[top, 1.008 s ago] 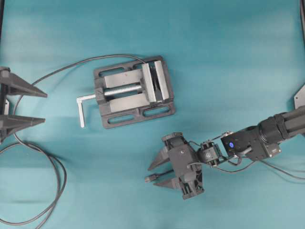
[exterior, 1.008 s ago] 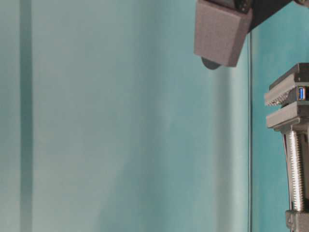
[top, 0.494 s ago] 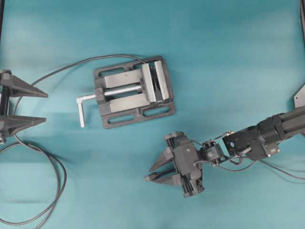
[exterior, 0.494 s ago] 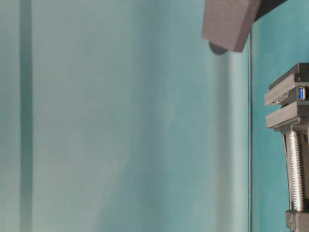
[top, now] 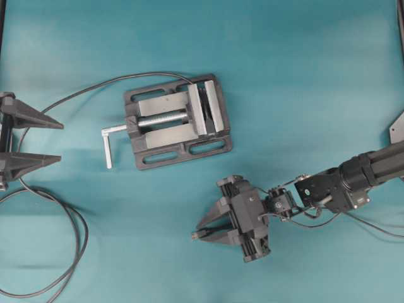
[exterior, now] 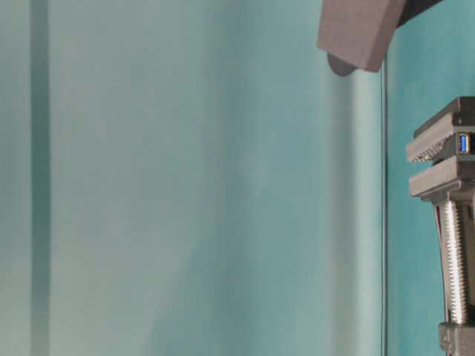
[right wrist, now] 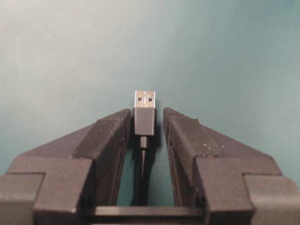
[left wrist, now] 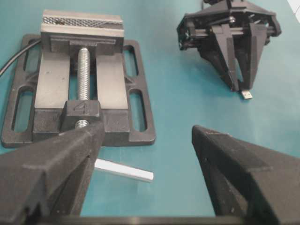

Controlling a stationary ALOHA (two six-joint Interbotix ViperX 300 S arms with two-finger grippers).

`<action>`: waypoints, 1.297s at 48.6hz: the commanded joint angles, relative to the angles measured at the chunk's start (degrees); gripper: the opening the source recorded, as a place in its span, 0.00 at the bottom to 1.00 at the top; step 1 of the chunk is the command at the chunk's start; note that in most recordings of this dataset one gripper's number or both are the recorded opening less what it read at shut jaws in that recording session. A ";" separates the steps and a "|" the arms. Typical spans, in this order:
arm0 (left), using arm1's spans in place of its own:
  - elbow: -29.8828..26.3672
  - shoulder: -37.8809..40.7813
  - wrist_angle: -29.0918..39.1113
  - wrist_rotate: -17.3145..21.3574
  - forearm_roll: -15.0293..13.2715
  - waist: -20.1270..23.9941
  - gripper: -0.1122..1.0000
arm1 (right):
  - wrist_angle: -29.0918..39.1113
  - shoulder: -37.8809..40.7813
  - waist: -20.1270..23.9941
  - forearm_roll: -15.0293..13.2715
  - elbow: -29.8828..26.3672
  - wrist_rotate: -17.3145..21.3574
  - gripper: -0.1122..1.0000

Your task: Insert the USB cable into the fixed female connector.

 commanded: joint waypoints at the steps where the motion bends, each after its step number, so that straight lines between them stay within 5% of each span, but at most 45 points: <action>1: -0.62 0.62 -0.26 -0.62 0.09 -0.09 0.94 | 0.00 -1.32 0.70 0.00 0.26 -0.09 0.42; 14: -0.62 0.62 -0.26 -0.62 0.09 -0.09 0.94 | -1.76 -1.49 0.70 -0.79 1.14 -1.67 0.29; 23: -0.62 0.53 -0.26 -0.62 0.09 -0.09 0.94 | -2.55 -1.41 0.79 -0.79 1.58 -4.48 0.29; 41: -0.62 0.62 -0.26 -0.62 0.09 -0.09 0.94 | -2.55 -1.41 0.97 -0.53 1.14 -4.31 0.29; 49: -0.62 0.62 -0.26 -0.62 0.09 -0.18 0.94 | -2.81 -1.49 0.97 1.67 1.23 -4.31 0.29; 63: -0.62 0.62 -0.26 -0.62 0.09 -0.09 0.94 | -4.66 -4.83 0.97 10.81 2.02 -4.31 0.29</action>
